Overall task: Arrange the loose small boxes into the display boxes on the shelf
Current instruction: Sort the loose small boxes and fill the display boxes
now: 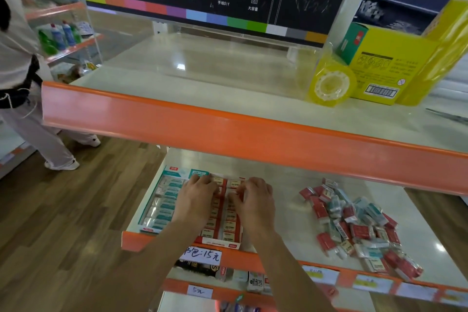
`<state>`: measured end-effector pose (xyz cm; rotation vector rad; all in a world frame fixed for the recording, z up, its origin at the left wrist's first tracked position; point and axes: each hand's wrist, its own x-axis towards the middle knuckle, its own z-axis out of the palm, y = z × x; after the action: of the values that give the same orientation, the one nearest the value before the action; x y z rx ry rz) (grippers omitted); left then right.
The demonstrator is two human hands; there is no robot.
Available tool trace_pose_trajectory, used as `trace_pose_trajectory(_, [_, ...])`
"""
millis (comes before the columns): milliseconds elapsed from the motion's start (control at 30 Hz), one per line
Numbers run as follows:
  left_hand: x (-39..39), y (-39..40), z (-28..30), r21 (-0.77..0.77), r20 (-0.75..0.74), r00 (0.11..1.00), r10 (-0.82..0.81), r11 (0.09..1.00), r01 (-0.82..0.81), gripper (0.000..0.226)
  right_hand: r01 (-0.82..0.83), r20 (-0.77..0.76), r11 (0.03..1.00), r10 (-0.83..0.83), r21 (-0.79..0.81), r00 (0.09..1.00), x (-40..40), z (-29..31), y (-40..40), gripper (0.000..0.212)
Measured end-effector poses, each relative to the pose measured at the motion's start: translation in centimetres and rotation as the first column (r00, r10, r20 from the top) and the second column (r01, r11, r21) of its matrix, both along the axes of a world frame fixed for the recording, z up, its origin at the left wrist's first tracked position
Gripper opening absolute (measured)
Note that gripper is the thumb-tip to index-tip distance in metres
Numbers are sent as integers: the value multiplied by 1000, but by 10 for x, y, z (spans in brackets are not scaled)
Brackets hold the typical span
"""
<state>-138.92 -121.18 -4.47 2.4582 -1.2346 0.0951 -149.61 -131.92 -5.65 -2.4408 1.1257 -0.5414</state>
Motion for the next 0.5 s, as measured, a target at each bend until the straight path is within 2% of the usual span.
trace_pose_trajectory(100, [-4, -1, 1, -20, 17, 1000, -24, 999, 24, 22, -15, 59, 1000, 14, 19, 998, -3, -1, 0, 20])
trace_pose_trajectory(267, [-24, -16, 8, -69, 27, 994, -101, 992, 103, 20, 17, 202, 999, -25, 38, 979, -24, -3, -8, 12])
trace_pose_trajectory(400, [-49, -35, 10, -116, -26, 981, -192, 975, 188, 23, 87, 220, 994, -98, 59, 971, -52, -4, -22, 11])
trace_pose_trajectory(500, [-70, -49, 6, -126, -55, 960, -274, 956, 266, 25, 199, 163, 976, -211, 84, 964, -77, -6, -36, 20])
